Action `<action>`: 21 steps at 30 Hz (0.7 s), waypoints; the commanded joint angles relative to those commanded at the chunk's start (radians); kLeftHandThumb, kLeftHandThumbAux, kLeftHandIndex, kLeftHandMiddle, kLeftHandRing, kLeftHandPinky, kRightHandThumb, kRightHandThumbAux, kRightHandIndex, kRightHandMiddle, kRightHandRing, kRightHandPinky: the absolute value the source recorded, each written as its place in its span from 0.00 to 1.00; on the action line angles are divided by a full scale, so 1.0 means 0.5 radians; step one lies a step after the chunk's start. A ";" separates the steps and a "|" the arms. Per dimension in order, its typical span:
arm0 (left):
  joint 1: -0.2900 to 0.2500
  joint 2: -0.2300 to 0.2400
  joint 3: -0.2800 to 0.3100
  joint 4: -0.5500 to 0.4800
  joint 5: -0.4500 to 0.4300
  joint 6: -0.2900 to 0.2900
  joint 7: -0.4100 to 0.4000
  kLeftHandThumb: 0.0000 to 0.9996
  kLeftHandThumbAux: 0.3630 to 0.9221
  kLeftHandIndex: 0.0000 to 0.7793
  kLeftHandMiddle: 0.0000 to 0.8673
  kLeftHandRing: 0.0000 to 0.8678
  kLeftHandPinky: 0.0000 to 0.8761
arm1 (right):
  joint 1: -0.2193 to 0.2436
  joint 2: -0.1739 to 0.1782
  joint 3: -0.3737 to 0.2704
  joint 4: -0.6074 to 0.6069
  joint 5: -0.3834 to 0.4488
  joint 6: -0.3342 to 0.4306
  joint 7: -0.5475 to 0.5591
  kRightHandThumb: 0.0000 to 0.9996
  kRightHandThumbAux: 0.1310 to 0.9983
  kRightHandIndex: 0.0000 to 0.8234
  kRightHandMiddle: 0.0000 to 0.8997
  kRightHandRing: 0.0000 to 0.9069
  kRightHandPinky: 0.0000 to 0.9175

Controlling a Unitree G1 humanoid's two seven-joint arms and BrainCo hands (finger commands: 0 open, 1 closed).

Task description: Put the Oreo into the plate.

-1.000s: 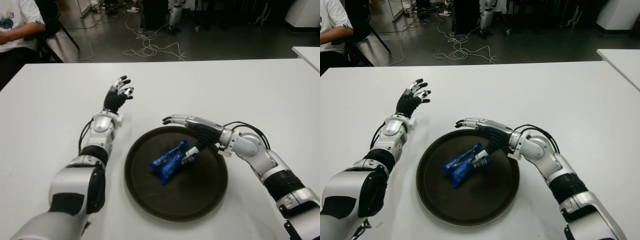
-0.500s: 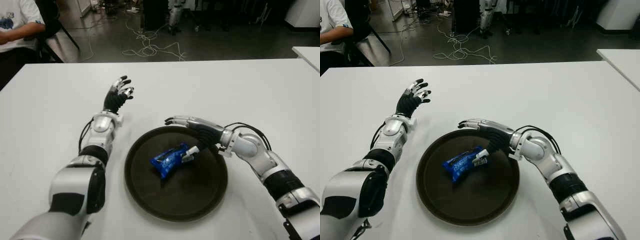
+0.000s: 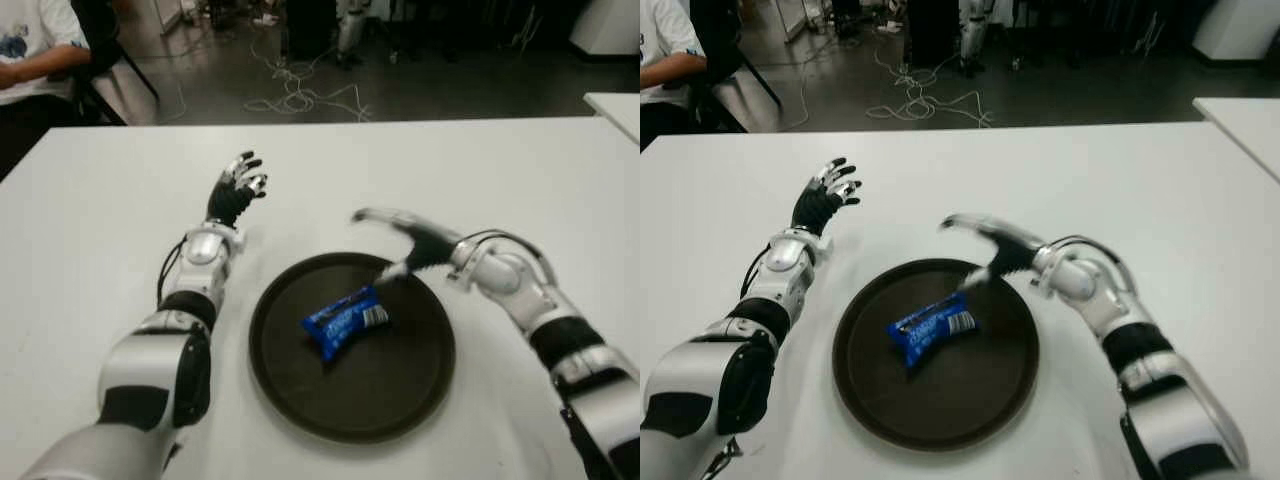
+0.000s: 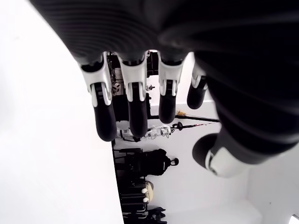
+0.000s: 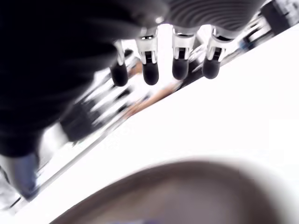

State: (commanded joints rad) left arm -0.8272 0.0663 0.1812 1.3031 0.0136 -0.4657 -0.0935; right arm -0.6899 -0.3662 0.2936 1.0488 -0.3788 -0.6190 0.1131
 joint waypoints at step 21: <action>-0.001 0.010 -0.019 0.004 0.024 0.003 0.011 0.12 0.45 0.08 0.17 0.22 0.32 | -0.240 0.243 -0.975 0.494 0.899 0.680 -0.091 0.00 0.69 0.22 0.28 0.32 0.37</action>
State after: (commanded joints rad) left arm -0.8277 0.0711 0.1717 1.3051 0.0258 -0.4644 -0.0882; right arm -0.8097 -0.2445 -0.1936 1.2957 0.0707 -0.2792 0.0676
